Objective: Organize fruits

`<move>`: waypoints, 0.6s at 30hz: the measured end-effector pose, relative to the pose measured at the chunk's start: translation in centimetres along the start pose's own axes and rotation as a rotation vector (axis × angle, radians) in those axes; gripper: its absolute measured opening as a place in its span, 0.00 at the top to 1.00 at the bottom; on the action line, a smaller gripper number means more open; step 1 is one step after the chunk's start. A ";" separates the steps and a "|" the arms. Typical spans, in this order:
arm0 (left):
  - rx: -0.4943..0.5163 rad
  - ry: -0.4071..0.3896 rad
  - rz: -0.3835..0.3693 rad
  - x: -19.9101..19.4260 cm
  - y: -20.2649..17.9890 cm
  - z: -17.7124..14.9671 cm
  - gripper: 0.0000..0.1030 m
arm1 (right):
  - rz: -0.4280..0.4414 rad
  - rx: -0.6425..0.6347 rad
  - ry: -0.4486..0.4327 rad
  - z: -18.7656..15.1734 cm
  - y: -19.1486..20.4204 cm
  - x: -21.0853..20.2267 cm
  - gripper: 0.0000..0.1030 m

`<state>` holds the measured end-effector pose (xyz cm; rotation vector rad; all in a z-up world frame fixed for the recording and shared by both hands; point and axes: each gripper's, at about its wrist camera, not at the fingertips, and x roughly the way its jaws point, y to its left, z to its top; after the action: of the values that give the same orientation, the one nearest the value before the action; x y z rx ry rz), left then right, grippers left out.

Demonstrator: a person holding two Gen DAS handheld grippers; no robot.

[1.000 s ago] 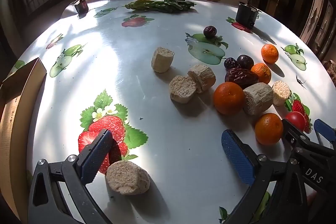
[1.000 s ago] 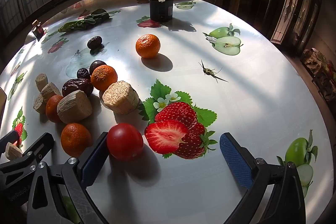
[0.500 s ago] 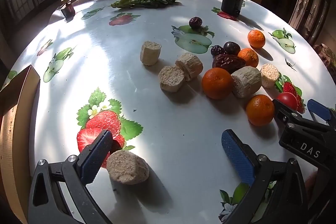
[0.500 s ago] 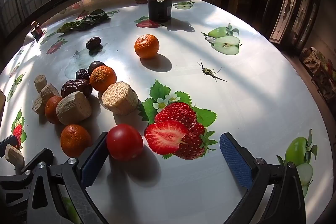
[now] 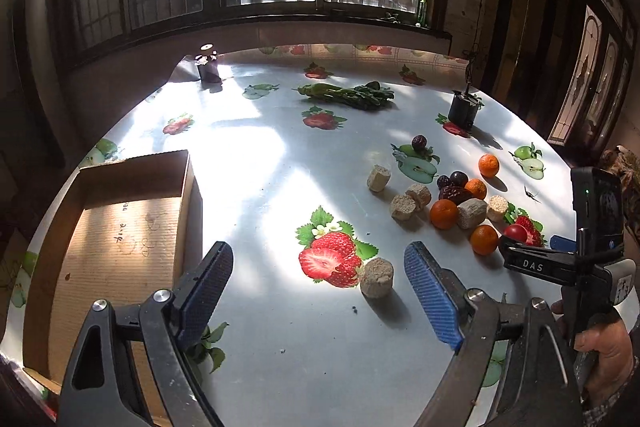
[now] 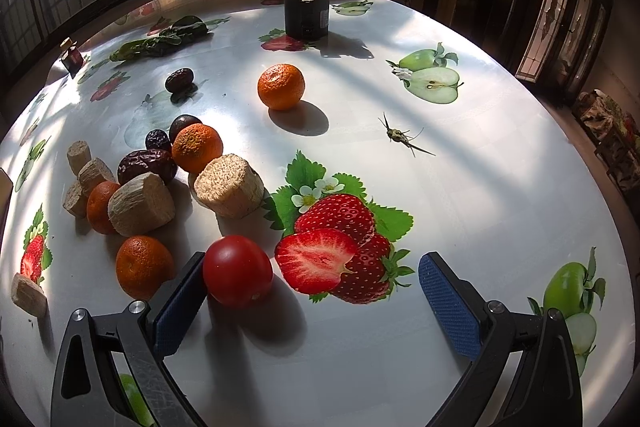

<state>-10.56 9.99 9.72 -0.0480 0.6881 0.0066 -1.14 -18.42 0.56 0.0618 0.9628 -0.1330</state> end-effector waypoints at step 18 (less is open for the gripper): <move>-0.124 -0.078 0.070 -4.3 6.2 0.1 0.15 | 0.020 -0.028 -0.085 -1.5 0.3 -4.6 0.02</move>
<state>-13.95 16.22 12.22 -0.1416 0.6109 0.1175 -4.93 -17.53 3.47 0.0401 0.8790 -0.1030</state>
